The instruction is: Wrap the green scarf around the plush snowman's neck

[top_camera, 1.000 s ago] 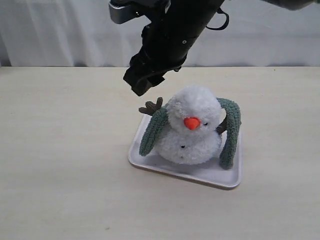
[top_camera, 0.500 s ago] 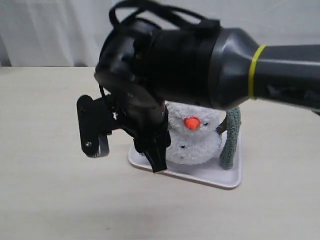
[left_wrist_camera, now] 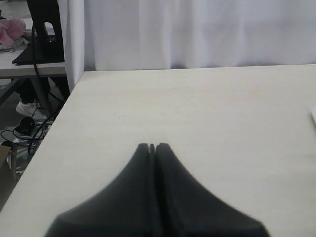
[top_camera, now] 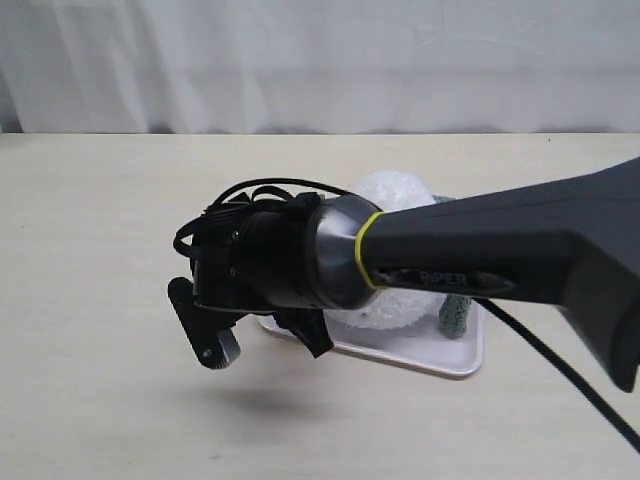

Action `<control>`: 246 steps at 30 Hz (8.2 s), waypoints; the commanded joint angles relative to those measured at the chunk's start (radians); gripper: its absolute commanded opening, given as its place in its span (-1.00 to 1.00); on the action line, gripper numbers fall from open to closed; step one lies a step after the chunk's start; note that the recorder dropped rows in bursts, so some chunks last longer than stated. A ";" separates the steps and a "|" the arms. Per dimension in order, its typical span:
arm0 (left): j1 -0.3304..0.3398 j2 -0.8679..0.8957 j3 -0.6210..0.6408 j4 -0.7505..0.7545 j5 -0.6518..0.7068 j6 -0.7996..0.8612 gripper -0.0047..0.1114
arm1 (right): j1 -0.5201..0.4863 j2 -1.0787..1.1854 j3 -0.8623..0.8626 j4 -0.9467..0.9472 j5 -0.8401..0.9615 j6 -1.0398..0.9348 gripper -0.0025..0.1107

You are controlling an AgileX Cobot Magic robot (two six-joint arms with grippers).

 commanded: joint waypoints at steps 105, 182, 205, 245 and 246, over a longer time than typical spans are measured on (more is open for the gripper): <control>0.002 -0.002 0.002 0.002 -0.007 -0.007 -0.92 | -0.039 -0.469 0.005 0.597 0.209 0.296 0.11; 0.002 -0.002 0.002 0.002 -0.007 -0.007 -0.92 | -0.685 -0.438 0.875 0.664 -1.123 0.653 -0.88; 0.002 -0.002 0.002 0.002 -0.007 -0.007 -0.92 | -0.482 -0.678 0.875 0.672 -0.860 0.664 -0.89; 0.002 -0.002 0.002 0.002 -0.007 -0.007 -0.92 | -0.482 -0.506 0.875 0.797 -0.977 0.664 -0.89; 0.002 -0.002 0.002 0.002 -0.007 -0.007 -0.92 | -0.482 -0.506 0.875 0.814 -0.977 0.664 -0.89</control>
